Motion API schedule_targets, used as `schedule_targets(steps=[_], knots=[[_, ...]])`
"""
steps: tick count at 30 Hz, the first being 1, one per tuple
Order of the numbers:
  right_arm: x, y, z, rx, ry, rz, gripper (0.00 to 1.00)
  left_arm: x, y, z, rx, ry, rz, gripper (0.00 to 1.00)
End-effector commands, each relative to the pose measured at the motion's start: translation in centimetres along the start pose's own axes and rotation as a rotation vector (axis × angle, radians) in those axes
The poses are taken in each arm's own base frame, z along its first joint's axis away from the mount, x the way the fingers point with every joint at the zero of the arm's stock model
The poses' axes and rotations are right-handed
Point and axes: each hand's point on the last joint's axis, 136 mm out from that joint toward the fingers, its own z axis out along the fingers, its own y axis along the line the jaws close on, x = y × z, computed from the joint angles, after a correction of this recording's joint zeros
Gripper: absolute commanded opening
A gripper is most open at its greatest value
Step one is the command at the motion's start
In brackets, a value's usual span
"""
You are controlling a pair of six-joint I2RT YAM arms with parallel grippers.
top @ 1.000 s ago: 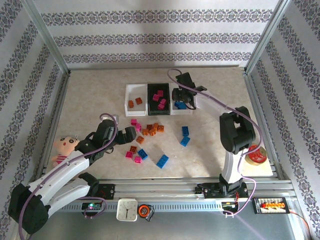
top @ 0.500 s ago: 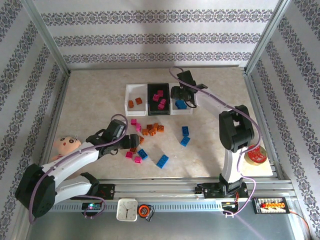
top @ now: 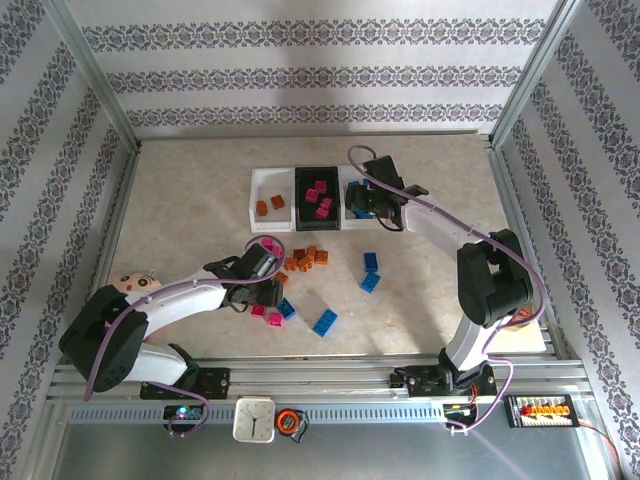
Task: Sort the legos into containers by color
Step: Pick up the lego from the middle-left of the table, then place the lego in the container.
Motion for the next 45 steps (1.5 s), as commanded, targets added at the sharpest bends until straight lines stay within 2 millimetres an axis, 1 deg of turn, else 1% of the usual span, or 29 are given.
schedule_targets(steps=[1,4,6,9,11,13,15,18,21,24,26,28,29,33,36,38,40,43,45], knots=[[-0.7,0.8,-1.5,-0.039,-0.040,0.003,0.65,0.1,0.1,0.0,-0.038,0.002,0.039,0.56],[-0.7,0.6,-1.7,-0.039,-0.048,0.008,0.65,0.6,0.2,0.2,-0.034,0.013,0.035,0.48],[-0.7,0.5,-1.7,-0.038,-0.046,0.011,0.65,0.9,0.2,0.2,-0.036,0.017,0.036,0.45],[-0.5,0.3,-1.8,-0.035,-0.046,0.015,0.65,1.0,0.3,0.0,-0.039,0.012,0.025,0.37],[-0.4,0.2,-1.9,-0.035,-0.048,0.017,0.65,0.6,0.2,-0.5,-0.030,-0.013,0.013,0.32],[-0.2,-0.1,-2.0,-0.032,-0.046,0.021,0.65,-0.3,-0.1,-1.4,-0.019,-0.052,0.004,0.30],[0.0,-0.2,-2.2,-0.034,-0.047,0.025,0.65,-1.9,-0.3,-2.8,-0.007,-0.111,-0.004,0.29],[0.5,-0.3,-2.8,-0.044,-0.052,0.035,0.65,-6.0,-0.6,-5.5,0.025,-0.223,-0.032,0.29],[1.4,-0.3,-3.4,-0.059,-0.051,0.038,0.65,-11.1,-0.4,-7.6,0.051,-0.322,-0.074,0.29],[2.5,-0.2,-4.0,-0.067,-0.044,0.034,0.65,-15.8,-0.4,-8.3,0.074,-0.393,-0.109,0.29],[3.3,-0.1,-4.4,-0.075,-0.039,0.025,0.65,-18.8,-0.1,-8.1,0.075,-0.425,-0.132,0.28],[4.0,0.1,-5.0,-0.088,-0.036,0.021,0.65,-21.4,0.3,-7.4,0.061,-0.441,-0.143,0.28],[4.7,0.1,-5.3,-0.095,-0.027,0.016,0.65,-22.7,0.6,-6.9,0.047,-0.442,-0.149,0.27],[6.9,0.7,-6.4,-0.128,-0.010,-0.014,0.65,-26.1,1.7,-4.3,0.011,-0.421,-0.168,0.27],[9.0,1.3,-7.3,-0.157,0.001,-0.053,0.65,-27.7,2.3,-2.6,-0.014,-0.403,-0.181,0.26],[10.3,1.9,-8.0,-0.178,0.001,-0.092,0.65,-28.3,2.6,-1.4,-0.029,-0.380,-0.188,0.26],[11.5,2.3,-8.8,-0.198,-0.002,-0.128,0.65,-28.9,2.7,-0.5,-0.036,-0.365,-0.188,0.28],[13.3,3.1,-9.9,-0.246,0.002,-0.169,0.66,-29.3,2.7,0.4,-0.047,-0.339,-0.185,0.34],[14.5,3.7,-10.4,-0.285,0.017,-0.197,0.66,-29.5,2.6,0.5,-0.041,-0.339,-0.186,0.42]])
